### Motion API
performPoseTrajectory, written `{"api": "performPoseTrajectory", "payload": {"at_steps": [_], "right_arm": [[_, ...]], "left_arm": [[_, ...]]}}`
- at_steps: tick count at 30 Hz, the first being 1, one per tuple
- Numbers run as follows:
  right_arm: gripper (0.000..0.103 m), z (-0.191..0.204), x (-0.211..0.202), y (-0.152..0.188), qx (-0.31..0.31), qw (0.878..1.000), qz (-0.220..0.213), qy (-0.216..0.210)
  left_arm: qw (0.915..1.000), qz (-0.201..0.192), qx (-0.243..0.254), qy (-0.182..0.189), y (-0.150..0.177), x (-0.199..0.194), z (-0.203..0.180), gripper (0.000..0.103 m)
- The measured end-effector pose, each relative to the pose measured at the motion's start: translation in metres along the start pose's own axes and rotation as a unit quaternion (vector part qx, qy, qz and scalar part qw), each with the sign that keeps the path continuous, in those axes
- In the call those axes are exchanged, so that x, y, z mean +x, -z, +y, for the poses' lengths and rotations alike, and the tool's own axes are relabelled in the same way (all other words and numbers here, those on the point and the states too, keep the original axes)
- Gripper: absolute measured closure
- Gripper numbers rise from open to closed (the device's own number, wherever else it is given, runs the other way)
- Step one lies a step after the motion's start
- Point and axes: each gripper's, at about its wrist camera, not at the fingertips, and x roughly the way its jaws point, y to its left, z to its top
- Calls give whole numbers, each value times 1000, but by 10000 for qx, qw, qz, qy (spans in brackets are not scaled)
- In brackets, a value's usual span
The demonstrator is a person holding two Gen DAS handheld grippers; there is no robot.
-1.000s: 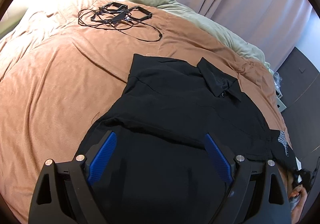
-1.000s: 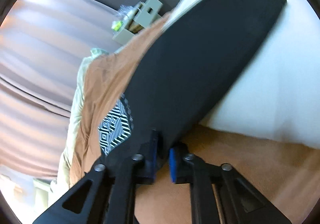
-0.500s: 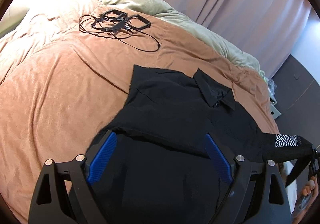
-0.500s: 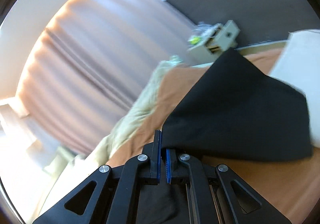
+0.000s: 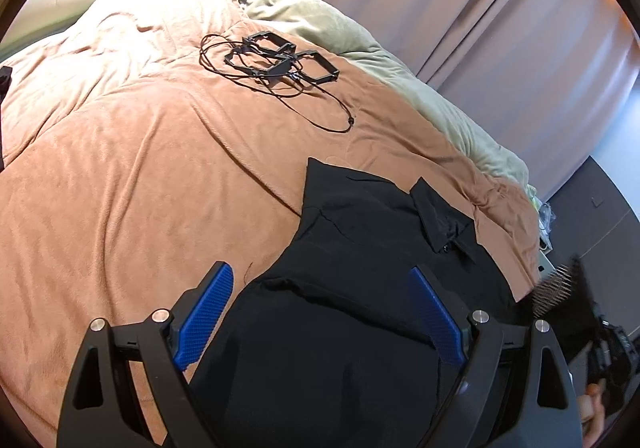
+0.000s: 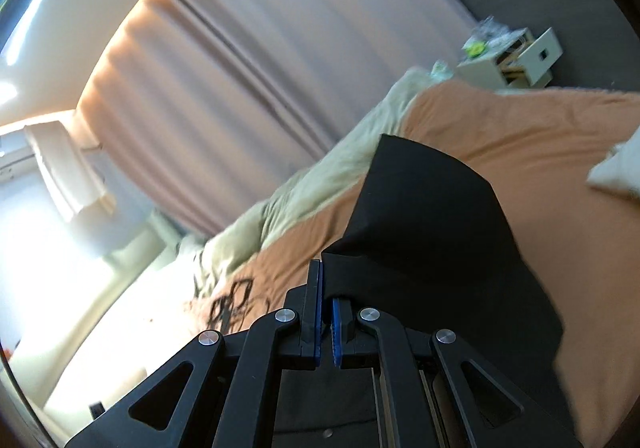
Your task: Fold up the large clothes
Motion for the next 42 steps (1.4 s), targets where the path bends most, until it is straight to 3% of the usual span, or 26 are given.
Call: {"api": "performPoseTrajectory", "payload": {"at_steps": [5, 9, 11, 13, 14, 21, 26, 33, 38, 41, 42], "right_arm": [[98, 5, 47, 38, -183, 9980, 606, -74], [94, -3, 90, 68, -262, 9885, 1453, 333], [77, -11, 109, 77, -192, 9784, 2002, 469], [33, -19, 120, 89, 31, 9690, 2431, 430], [28, -24, 119, 91, 138, 9670, 2507, 440], [26, -45, 73, 80, 791, 9626, 2534, 541], [26, -74, 32, 66, 1514, 9615, 2205, 637], [26, -138, -15, 37, 2101, 9550, 1460, 1500], [26, -163, -10, 38, 2135, 9495, 1577, 1671], [27, -158, 10, 41, 1983, 9511, 1642, 1706], [33, -155, 11, 40, 1872, 9528, 1618, 1758]], "left_arm": [[10000, 29, 27, 80, -1, 1, -2, 12], [10000, -1, 57, 69, -1, 0, -5, 12], [9999, 5, 108, 7, 0, 1, -7, 12], [9999, 8, 141, -74, 0, 2, -9, 12], [9998, 3, 153, -87, 1, 1, -10, 12], [9997, -62, 226, -57, 2, -2, -17, 12], [9991, -1, 399, -128, 7, 2, -23, 12], [9981, 47, 551, -267, 11, 9, -31, 12], [9970, 74, 676, -378, 17, 14, -38, 12], [9963, 40, 767, -389, 18, 13, -42, 12], [9960, 17, 795, -396, 18, 12, -43, 12]]}}
